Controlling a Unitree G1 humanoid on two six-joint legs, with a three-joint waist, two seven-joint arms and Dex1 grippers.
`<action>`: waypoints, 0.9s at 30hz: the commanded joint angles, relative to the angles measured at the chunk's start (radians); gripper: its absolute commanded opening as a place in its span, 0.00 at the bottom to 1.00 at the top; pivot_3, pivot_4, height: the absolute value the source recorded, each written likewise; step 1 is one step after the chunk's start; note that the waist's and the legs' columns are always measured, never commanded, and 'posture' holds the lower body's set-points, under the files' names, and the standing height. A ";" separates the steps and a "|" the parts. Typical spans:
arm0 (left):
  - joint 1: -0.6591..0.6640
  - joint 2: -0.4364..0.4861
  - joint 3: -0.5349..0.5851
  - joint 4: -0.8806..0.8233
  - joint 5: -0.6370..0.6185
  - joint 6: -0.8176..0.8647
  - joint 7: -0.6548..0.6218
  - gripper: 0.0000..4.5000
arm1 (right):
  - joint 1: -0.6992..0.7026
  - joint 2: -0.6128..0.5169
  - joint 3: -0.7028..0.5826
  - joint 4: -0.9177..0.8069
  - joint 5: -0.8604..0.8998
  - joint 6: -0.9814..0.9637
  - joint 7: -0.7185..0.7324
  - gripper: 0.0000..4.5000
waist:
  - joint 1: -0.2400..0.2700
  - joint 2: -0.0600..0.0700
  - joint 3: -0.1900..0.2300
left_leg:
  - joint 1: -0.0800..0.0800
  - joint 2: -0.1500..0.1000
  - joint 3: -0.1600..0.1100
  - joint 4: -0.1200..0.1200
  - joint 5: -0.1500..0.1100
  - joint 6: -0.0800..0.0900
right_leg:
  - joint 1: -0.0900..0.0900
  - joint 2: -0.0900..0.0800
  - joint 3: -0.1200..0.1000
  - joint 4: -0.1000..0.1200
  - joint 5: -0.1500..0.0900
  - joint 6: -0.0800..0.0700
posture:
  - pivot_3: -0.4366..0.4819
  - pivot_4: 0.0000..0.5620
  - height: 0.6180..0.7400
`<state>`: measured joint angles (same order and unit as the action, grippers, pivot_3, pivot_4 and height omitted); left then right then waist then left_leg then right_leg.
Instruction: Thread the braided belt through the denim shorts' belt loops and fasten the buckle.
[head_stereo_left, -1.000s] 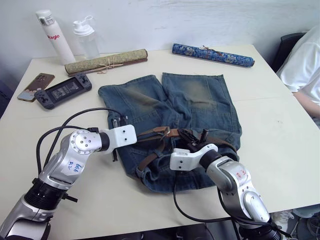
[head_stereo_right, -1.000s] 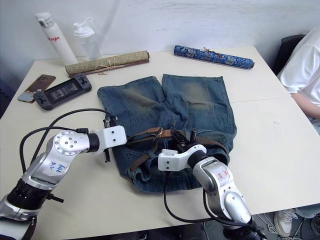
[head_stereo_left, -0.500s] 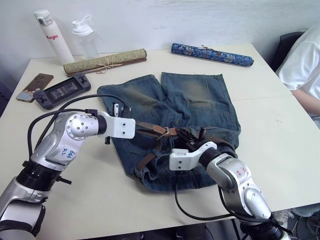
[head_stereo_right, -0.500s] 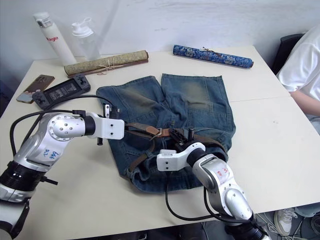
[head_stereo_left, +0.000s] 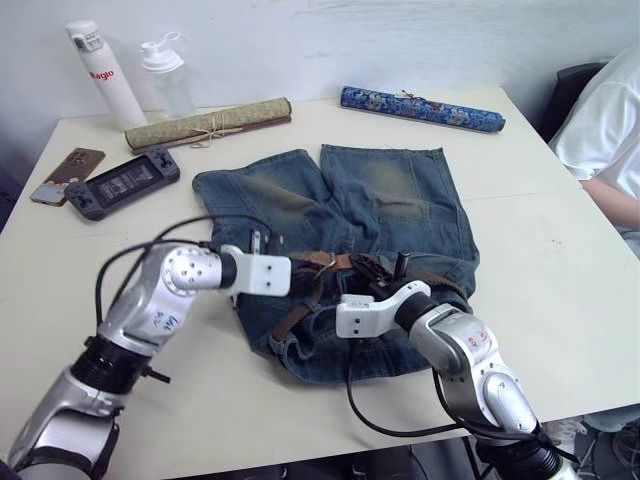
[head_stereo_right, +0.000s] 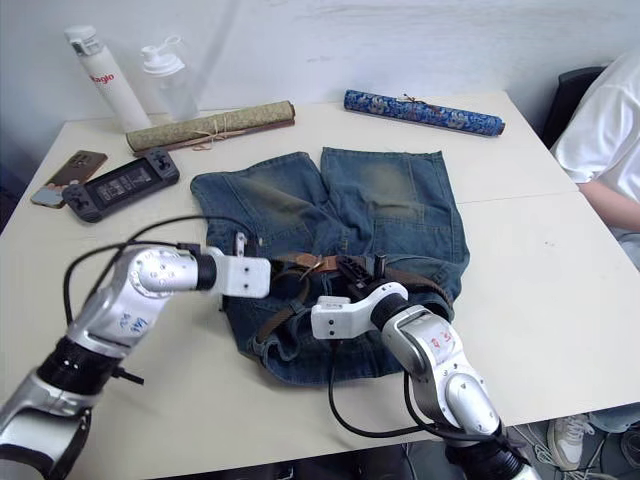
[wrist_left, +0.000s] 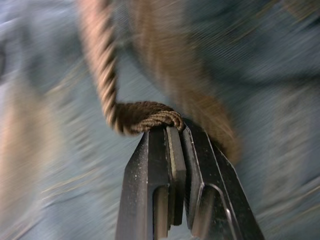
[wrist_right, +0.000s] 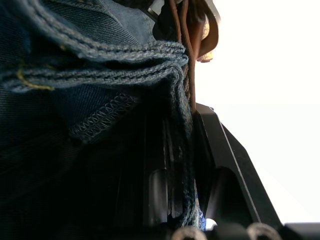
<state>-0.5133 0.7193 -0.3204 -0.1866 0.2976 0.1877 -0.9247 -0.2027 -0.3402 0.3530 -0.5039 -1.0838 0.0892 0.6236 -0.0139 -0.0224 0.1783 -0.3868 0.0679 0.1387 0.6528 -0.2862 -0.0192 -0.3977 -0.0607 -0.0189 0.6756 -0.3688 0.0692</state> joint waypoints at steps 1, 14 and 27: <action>0.033 0.007 0.012 -0.057 -0.031 0.009 -0.029 0.00 | 0.003 0.013 0.001 -0.029 0.005 0.004 0.000 0.01 | -0.002 0.000 0.000 | 0.000 0.000 0.000 0.000 0.000 0.000 | 0.000 0.000 0.000 0.000 0.000 0.000 | 0.48 0.27 0.97; -0.017 -0.146 -0.019 -0.057 -0.070 0.082 -0.032 0.00 | 0.015 0.013 0.010 -0.031 -0.001 0.004 -0.001 0.01 | 0.005 -0.001 -0.001 | 0.000 -0.001 0.000 0.002 0.000 0.001 | 0.000 0.000 0.000 0.002 0.000 0.000 | 0.48 0.27 0.97; -0.062 -0.298 -0.022 -0.013 -0.101 0.182 -0.011 0.00 | 0.047 0.002 0.027 -0.047 0.032 -0.006 0.042 0.01 | 0.011 -0.001 -0.001 | 0.000 -0.001 0.000 0.005 -0.001 0.001 | 0.000 0.000 0.000 0.003 0.000 0.000 | 0.48 0.27 0.97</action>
<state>-0.5388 0.4402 -0.3536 -0.1607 0.2315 0.3730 -0.9541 -0.1764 -0.3420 0.3418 -0.5069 -1.0868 0.1112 0.6319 -0.0033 -0.0234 0.1777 -0.3872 0.0665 0.1385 0.6583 -0.2871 -0.0178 -0.3972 -0.0603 -0.0187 0.6789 -0.3688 0.0692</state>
